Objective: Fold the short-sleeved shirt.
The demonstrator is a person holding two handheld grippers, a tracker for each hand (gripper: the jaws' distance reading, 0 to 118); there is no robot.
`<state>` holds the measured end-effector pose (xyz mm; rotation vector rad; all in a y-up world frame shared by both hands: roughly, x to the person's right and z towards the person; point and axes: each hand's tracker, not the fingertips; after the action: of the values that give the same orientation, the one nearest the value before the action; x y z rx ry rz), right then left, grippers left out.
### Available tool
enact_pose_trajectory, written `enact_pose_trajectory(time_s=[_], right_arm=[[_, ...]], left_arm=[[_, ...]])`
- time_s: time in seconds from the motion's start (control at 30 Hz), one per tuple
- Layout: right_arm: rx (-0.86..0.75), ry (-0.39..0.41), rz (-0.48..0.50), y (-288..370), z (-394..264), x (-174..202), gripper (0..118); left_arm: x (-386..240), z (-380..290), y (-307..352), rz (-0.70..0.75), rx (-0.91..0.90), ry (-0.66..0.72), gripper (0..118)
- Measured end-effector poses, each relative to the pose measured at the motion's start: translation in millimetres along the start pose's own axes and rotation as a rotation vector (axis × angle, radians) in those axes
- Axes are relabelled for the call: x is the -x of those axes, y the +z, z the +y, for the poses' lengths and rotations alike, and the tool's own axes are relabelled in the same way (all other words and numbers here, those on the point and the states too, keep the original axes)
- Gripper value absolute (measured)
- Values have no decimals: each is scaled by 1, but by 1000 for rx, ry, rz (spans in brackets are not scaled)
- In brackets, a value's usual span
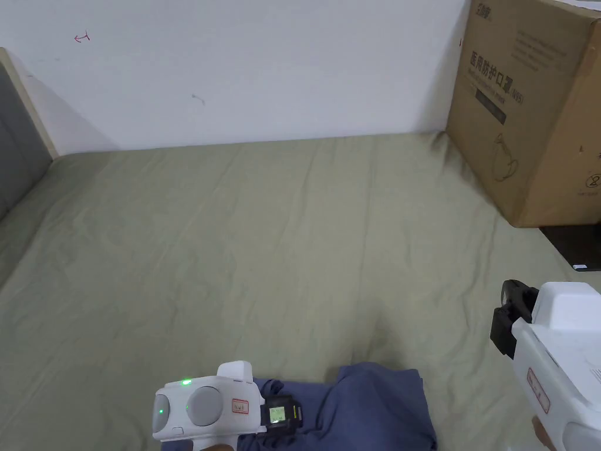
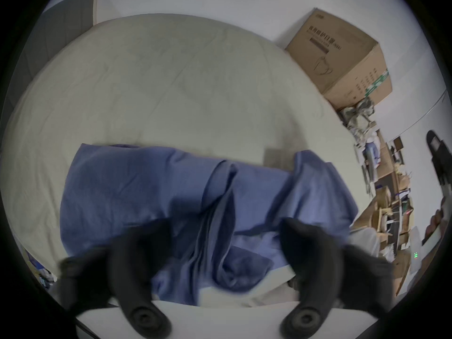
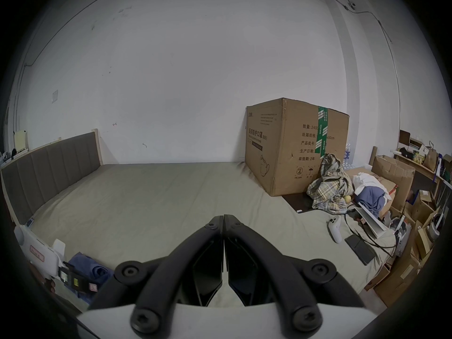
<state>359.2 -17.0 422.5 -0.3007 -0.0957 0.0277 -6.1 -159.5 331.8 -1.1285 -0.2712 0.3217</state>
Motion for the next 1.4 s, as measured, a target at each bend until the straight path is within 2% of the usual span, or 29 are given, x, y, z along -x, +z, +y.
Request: enact_pose_trajectory(time_s=[0.17,0.27,0.33,0.43,0.5,0.57,0.73,1.07,1.23,1.4], right_arm=[[-7,-6,-2,1,2,-1,0],[-14,-10,4,2,4,0,0],[-19,-8,9,2,6,1,0],[-23,-6,16,3,7,2,0],[-22,-7,17,3,8,2,0],[-21,-8,16,3,8,2,0],[-13,-10,9,3,6,0,0],[3,2,-21,8,3,-15,0],[5,-1,-47,12,2,-26,0],[1,-3,-57,14,2,-28,0]], left_arm=[[4,9,51,-9,-174,7,113],[18,10,76,75,-294,-28,112],[30,7,87,158,-369,-44,106],[49,2,89,257,-442,-45,73],[59,-4,82,252,-448,-52,32],[65,-9,70,273,-438,-68,2],[62,-31,40,240,-384,-101,0],[6,-64,-38,211,-218,-290,0],[-16,-62,-46,195,-238,-279,0],[-10,-57,-40,180,-225,-283,0]])
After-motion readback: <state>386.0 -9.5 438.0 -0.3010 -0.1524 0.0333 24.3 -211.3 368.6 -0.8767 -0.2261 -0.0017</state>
